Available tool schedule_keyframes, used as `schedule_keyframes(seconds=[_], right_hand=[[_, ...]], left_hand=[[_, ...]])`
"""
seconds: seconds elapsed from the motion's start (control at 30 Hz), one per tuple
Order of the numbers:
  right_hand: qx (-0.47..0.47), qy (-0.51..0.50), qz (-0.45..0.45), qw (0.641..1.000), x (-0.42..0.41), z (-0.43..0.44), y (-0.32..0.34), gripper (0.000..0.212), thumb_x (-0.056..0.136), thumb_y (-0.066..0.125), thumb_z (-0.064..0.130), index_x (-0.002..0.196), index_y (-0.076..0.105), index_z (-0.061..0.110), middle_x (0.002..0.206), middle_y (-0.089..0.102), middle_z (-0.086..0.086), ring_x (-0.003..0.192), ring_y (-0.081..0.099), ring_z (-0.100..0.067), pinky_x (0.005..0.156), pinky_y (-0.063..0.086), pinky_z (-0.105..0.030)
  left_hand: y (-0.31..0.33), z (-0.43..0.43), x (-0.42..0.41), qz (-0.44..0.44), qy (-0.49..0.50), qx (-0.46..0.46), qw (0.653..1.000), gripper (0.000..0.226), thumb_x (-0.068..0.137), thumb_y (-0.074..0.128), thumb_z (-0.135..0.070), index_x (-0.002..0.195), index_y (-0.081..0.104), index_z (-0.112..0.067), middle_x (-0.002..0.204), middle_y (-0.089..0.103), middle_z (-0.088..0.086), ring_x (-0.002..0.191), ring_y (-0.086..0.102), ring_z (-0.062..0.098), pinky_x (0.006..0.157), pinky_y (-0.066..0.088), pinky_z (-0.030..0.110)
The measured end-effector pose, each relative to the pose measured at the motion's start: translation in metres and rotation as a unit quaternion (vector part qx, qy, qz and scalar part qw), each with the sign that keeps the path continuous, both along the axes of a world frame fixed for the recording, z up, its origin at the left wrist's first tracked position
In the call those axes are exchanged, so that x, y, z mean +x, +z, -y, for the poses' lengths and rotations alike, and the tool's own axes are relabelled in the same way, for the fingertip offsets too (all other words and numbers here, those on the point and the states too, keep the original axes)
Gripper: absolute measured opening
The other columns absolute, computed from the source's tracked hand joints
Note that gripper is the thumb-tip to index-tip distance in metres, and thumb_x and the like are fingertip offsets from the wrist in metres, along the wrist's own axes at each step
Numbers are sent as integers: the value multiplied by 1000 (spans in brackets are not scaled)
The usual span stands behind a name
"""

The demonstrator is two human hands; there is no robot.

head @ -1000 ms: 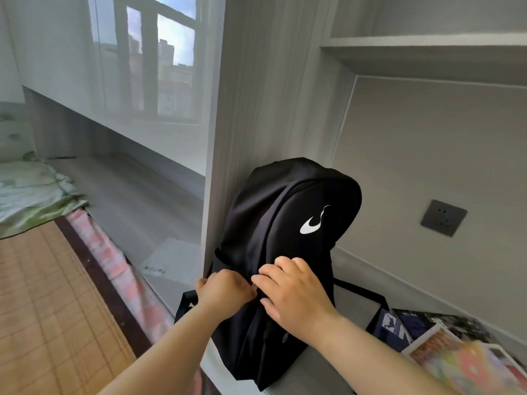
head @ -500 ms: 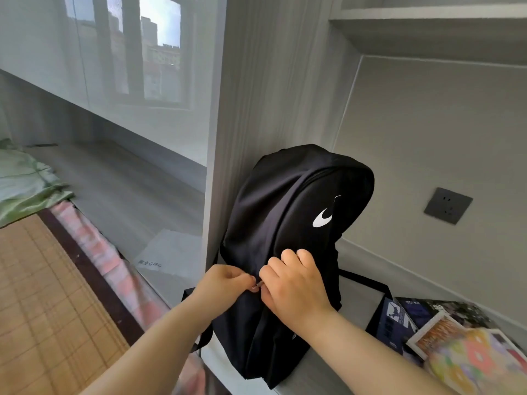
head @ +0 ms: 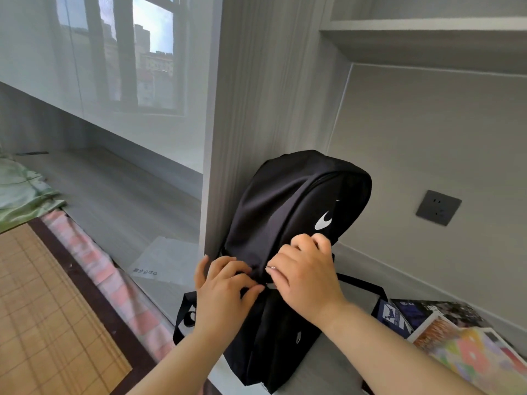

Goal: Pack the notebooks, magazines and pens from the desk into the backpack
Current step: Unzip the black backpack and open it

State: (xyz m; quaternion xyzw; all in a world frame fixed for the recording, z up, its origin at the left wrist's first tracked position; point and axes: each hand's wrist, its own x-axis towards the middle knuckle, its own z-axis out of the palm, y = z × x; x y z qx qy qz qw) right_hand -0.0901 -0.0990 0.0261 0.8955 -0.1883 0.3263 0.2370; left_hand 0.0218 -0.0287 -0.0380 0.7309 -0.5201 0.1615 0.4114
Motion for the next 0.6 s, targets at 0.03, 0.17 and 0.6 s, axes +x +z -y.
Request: schedule_keyframes(seconds=[0.03, 0.17, 0.6], right_hand=[[4, -3, 22, 1000, -1, 2, 6, 24, 73, 49, 31, 55, 63, 23, 54, 62, 9, 61, 61, -19, 73, 28, -29], [1, -12, 112, 994, 4, 9, 41, 24, 74, 52, 30, 56, 63, 19, 54, 64, 6, 62, 61, -23, 74, 26, -31], [70, 58, 129, 987, 6, 37, 86, 15, 74, 60, 22, 67, 70, 12, 67, 72, -2, 76, 60, -28, 76, 27, -30]], left_hand=[[-3, 0, 1, -3, -2, 0, 1000, 16, 49, 86, -27, 51, 70, -25, 68, 70, -7, 90, 43, 8, 104, 3, 21], [-9, -3, 2, 10, -9, 44, 999, 22, 45, 88, -22, 47, 67, -26, 65, 68, -9, 90, 41, 7, 105, -12, 14], [89, 23, 3, 37, -22, -8, 999, 45, 83, 55, -36, 125, 50, -20, 133, 51, 1, 127, 42, 20, 111, 15, 34]])
